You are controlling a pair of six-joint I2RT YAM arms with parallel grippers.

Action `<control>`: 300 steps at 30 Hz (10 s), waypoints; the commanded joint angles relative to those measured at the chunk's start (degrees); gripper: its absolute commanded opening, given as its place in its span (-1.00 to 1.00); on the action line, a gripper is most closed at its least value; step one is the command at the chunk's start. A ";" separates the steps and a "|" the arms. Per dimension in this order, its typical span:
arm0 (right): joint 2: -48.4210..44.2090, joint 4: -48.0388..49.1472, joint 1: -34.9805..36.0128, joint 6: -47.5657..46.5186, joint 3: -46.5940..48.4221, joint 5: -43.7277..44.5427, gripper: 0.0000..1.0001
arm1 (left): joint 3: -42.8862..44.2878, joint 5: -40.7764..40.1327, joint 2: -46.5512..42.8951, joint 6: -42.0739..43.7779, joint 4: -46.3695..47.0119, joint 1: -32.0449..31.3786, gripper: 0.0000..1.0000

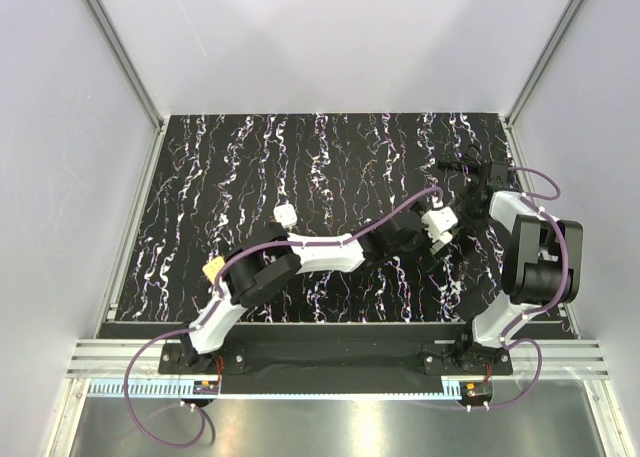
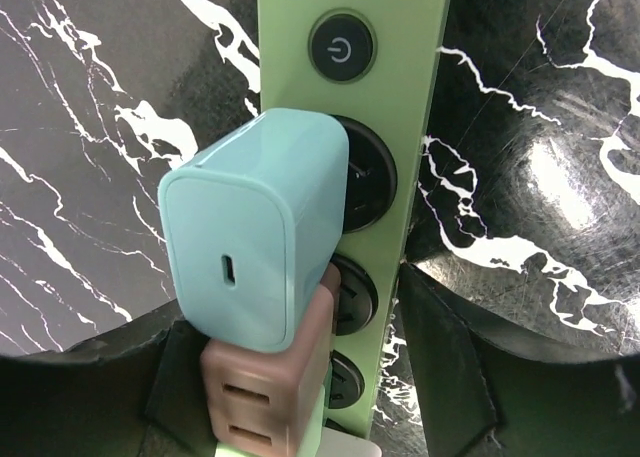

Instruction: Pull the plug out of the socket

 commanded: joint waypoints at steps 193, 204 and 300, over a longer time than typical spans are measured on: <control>11.55 -7.86 2.71 -4.84 7.82 13.01 -1.00 | -3.72 -27.23 -11.56 3.88 27.12 -4.51 -1.00; 9.80 -5.67 2.71 -5.99 6.16 11.07 -0.01 | -21.75 -25.74 -23.07 -8.66 28.54 7.09 -1.00; -14.90 -13.93 7.10 -6.60 5.98 7.02 0.99 | -23.09 1.40 -21.25 -15.11 14.99 13.79 0.48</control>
